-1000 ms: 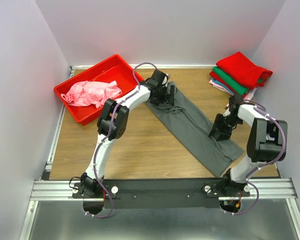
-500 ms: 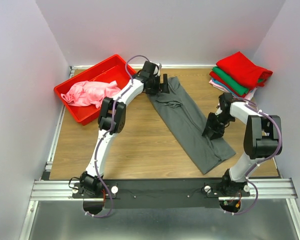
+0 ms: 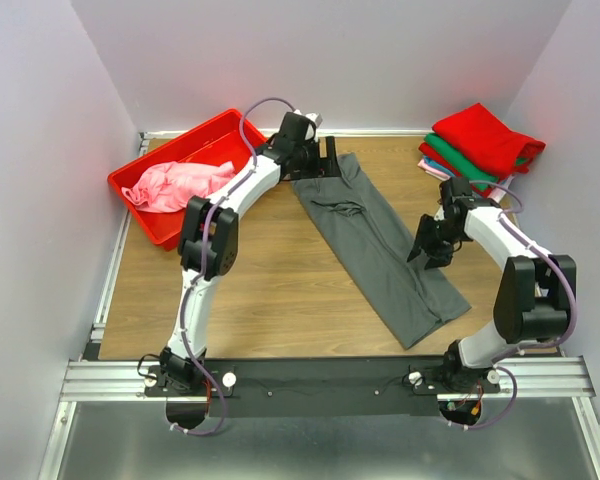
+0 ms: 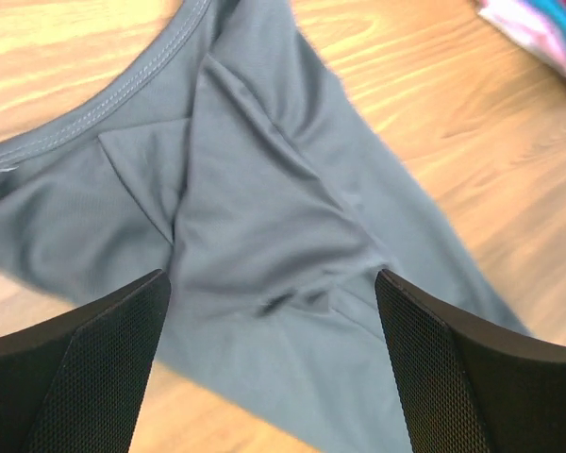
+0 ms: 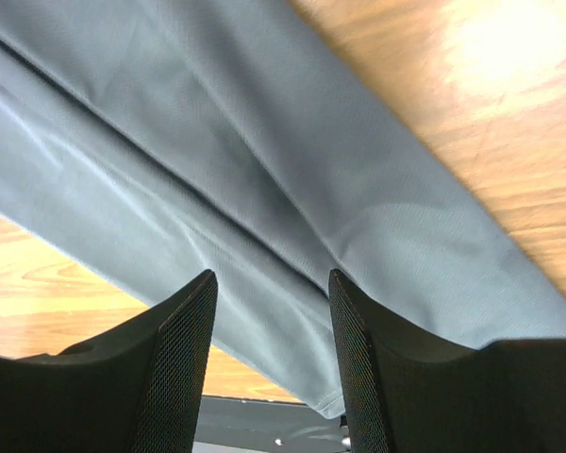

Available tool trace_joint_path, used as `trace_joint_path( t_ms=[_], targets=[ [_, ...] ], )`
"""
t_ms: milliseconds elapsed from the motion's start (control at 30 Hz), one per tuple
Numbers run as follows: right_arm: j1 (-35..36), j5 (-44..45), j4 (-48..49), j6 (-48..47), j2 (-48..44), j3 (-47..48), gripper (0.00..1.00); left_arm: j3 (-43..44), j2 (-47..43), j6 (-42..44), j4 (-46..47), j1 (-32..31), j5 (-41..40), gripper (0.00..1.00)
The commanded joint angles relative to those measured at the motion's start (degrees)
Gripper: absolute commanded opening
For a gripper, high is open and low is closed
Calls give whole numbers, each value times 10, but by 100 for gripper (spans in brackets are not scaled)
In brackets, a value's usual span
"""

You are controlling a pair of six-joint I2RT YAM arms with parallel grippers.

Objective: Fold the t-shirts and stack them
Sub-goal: Fold the tshirt

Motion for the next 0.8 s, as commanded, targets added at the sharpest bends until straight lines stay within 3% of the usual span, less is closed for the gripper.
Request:
trace_joint_path(
  t_ms=[0,300,567,767],
  targets=[
    [21,22,-11,19,-20,-35,58,-55,-70,-28,24,-19,-29,97],
    [30,28,8,37,-33,-91,58,-69,-37,-36,9,-75,-10,97],
    [47,11,31,47,-16,-128,58,-113,-6,-23,-13,-75,-23,97],
    [74,-5,40,66,-1,-130,58,-92,23,-8,-30,-73,-35,98]
  ],
)
